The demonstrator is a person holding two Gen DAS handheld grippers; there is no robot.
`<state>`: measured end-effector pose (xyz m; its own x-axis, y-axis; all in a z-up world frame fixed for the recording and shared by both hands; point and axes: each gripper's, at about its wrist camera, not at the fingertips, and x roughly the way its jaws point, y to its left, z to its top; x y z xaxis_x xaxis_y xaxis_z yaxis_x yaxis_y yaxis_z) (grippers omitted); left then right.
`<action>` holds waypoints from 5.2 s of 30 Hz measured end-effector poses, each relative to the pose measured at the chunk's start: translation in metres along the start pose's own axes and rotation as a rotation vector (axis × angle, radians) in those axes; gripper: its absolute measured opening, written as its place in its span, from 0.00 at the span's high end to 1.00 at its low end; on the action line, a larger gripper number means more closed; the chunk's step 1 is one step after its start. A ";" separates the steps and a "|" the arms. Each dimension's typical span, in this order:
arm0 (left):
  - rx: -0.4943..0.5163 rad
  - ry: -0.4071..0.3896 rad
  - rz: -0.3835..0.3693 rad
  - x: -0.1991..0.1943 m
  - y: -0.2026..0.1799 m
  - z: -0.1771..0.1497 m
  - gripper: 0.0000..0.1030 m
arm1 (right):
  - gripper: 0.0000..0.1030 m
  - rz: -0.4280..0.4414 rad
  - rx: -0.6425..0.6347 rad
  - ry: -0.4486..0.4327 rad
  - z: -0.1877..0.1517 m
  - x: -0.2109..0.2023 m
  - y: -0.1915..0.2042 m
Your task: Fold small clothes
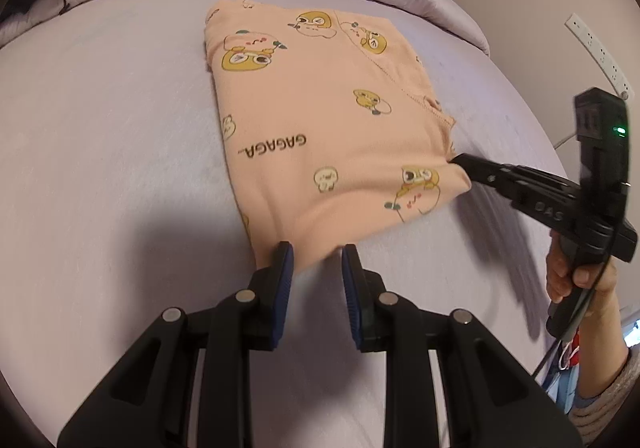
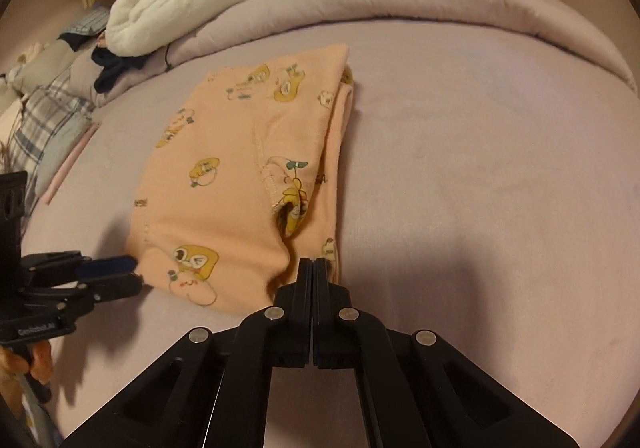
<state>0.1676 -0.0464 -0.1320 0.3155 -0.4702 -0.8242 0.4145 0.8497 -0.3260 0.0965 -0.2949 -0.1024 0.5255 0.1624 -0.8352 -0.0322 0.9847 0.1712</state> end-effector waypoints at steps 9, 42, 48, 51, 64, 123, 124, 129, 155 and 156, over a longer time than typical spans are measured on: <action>-0.181 -0.026 -0.052 -0.028 0.015 -0.038 0.58 | 0.85 0.051 -0.011 -0.096 -0.014 -0.036 0.013; -0.337 -0.107 -0.203 -0.098 -0.009 -0.085 0.01 | 0.26 -0.053 -0.003 -0.260 -0.073 -0.122 0.034; -0.307 -0.196 -0.184 -0.107 -0.014 -0.085 0.01 | 0.07 -0.036 0.029 -0.268 -0.077 -0.127 0.029; -0.279 -0.232 -0.204 -0.109 -0.017 -0.085 0.01 | 0.07 -0.031 0.035 -0.270 -0.078 -0.127 0.028; -0.247 -0.164 -0.198 -0.082 -0.010 -0.068 0.00 | 0.01 0.052 0.077 -0.227 -0.073 -0.103 0.019; -0.275 -0.055 -0.215 0.021 0.042 0.056 0.01 | 0.01 0.218 0.222 -0.082 0.006 0.010 -0.022; -0.275 -0.052 -0.219 0.023 0.041 0.058 0.01 | 0.01 0.228 0.232 -0.080 0.007 0.012 -0.022; -0.277 -0.043 -0.221 0.028 0.041 0.068 0.01 | 0.01 0.291 0.284 -0.064 0.013 0.021 -0.026; -0.204 -0.019 -0.178 0.049 0.030 0.095 0.02 | 0.45 0.416 0.426 -0.010 0.061 0.072 -0.039; -0.188 -0.016 -0.166 0.049 0.028 0.095 0.02 | 0.50 0.425 0.428 0.001 0.060 0.075 -0.040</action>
<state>0.2752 -0.0688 -0.1378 0.2702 -0.6097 -0.7452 0.2965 0.7891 -0.5380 0.1883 -0.3263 -0.1401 0.5411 0.5360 -0.6480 0.1064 0.7207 0.6850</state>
